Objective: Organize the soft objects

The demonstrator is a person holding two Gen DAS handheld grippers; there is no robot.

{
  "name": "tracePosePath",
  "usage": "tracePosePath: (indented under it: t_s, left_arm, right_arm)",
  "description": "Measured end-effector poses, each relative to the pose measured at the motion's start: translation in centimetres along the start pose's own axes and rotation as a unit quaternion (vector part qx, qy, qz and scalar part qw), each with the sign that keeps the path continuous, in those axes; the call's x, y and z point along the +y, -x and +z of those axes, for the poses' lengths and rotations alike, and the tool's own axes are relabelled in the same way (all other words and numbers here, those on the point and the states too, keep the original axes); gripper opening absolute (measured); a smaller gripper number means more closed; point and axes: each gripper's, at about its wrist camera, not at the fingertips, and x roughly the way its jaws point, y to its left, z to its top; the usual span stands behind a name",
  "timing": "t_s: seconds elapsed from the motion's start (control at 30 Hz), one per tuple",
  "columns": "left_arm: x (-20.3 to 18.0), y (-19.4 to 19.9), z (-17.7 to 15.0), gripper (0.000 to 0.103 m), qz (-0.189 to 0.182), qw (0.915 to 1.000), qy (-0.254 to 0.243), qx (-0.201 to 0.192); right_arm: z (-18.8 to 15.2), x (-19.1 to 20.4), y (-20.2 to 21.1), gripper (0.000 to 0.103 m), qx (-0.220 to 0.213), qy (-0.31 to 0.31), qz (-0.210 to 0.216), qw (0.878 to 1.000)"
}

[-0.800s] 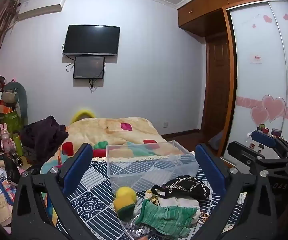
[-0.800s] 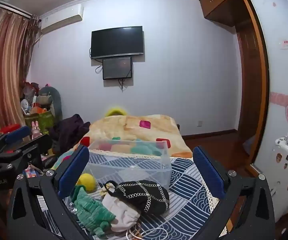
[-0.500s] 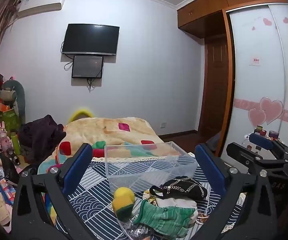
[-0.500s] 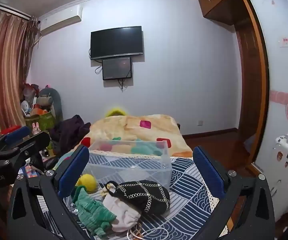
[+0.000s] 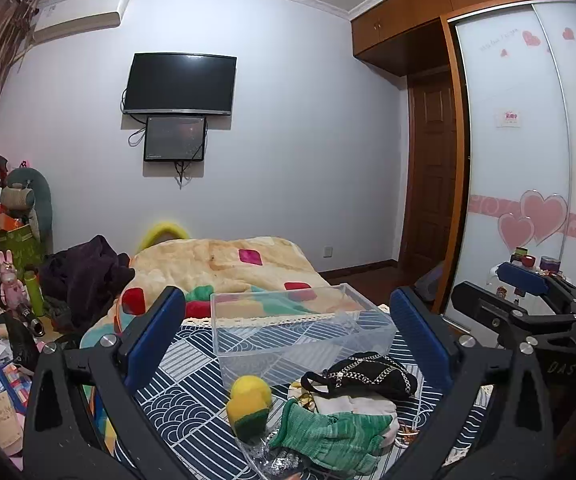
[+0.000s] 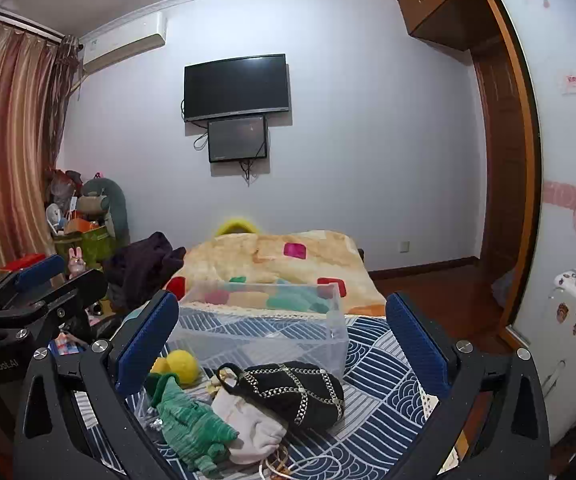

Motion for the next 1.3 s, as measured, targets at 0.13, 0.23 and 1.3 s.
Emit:
tracePosePath:
  t_s: [0.13,0.23,1.3]
  left_arm:
    - [-0.18,0.11,0.01,0.103,-0.002,1.0000,-0.002,-0.002]
    - [-0.17,0.04,-0.04,0.103,-0.002,1.0000,-0.001,-0.001]
    - [0.28,0.04,-0.20,0.103,-0.003,1.0000,0.007,-0.002]
  right_arm:
    - [-0.01,0.03,-0.03,0.103,0.000,0.000,0.002,1.000]
    - [0.03,0.01,0.02,0.103,-0.001,0.000,0.002,1.000]
    - [-0.14,0.66,0.08,0.103,0.002,0.000,0.012,1.000]
